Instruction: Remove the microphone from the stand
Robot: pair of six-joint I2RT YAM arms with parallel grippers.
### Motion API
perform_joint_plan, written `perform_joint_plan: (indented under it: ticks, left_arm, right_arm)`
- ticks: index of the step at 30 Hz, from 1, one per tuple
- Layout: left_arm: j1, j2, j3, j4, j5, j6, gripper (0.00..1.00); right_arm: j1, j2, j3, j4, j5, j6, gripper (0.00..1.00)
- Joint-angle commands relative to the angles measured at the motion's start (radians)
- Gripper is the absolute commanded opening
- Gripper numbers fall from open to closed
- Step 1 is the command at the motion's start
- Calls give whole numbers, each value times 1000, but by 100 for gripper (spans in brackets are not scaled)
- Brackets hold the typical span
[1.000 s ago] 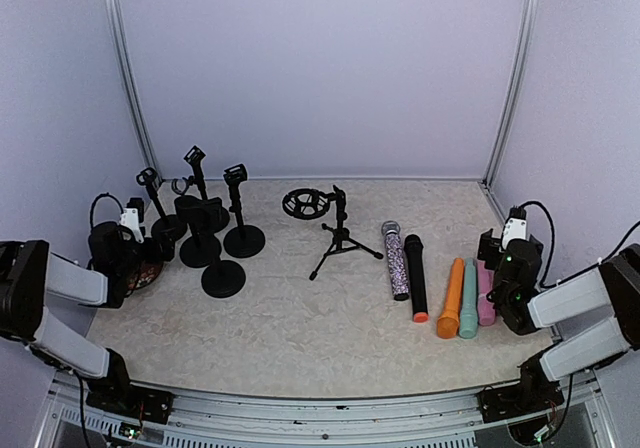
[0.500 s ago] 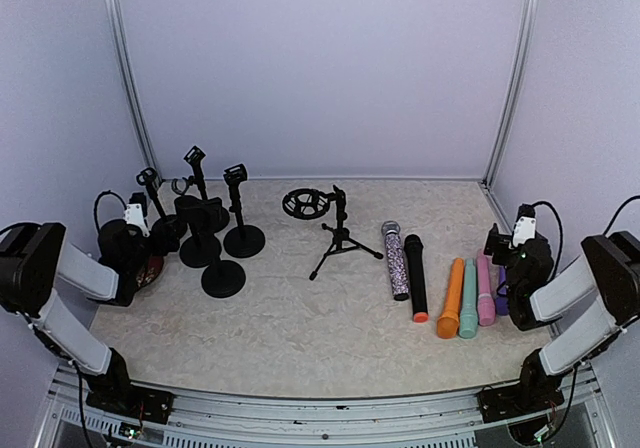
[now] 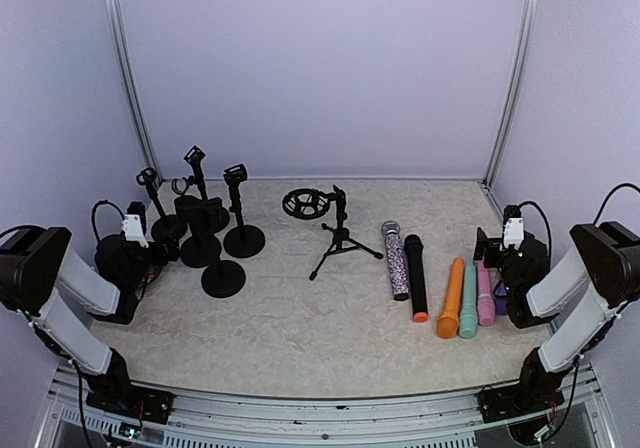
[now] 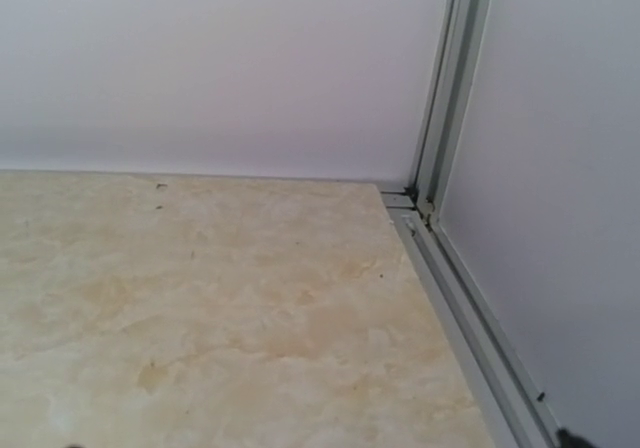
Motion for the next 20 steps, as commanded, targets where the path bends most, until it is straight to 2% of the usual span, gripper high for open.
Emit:
perform_joint_plan:
  ticks: [1, 20]
  left_arm:
    - [9, 9, 18, 26, 19, -7, 99]
    - [7, 10, 21, 20, 12, -5, 99]
  right_arm:
    - [-13, 3, 9, 37, -10, 5, 100]
    - [-13, 2, 10, 33, -13, 5, 100]
